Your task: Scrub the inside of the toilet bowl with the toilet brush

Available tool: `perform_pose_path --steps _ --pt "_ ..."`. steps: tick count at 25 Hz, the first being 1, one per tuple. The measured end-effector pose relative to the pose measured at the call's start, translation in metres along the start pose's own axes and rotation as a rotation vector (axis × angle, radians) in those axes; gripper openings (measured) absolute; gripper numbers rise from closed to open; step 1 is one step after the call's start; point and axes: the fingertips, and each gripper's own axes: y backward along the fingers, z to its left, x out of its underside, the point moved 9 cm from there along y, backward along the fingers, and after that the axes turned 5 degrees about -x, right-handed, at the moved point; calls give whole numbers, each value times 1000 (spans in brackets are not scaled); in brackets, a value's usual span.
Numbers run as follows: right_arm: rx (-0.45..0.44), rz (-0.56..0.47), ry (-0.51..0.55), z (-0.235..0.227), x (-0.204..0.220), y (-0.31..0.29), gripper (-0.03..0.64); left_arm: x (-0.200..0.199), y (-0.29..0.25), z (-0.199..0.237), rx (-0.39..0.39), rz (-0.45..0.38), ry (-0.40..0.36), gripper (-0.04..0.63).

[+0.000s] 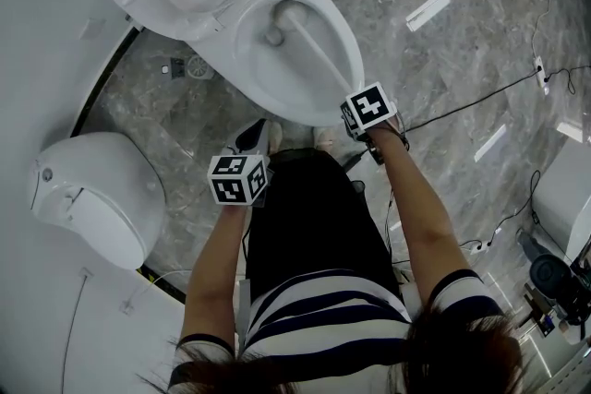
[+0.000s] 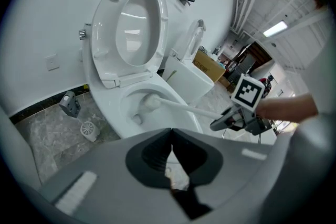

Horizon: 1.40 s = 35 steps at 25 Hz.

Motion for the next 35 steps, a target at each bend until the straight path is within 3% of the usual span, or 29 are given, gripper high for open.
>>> perform_pose_path --steps 23,35 --pt "-44 42 -176 15 103 13 21 20 3 -12 32 30 11 0" --pt "-60 133 -135 33 124 12 21 23 3 -6 28 38 15 0"
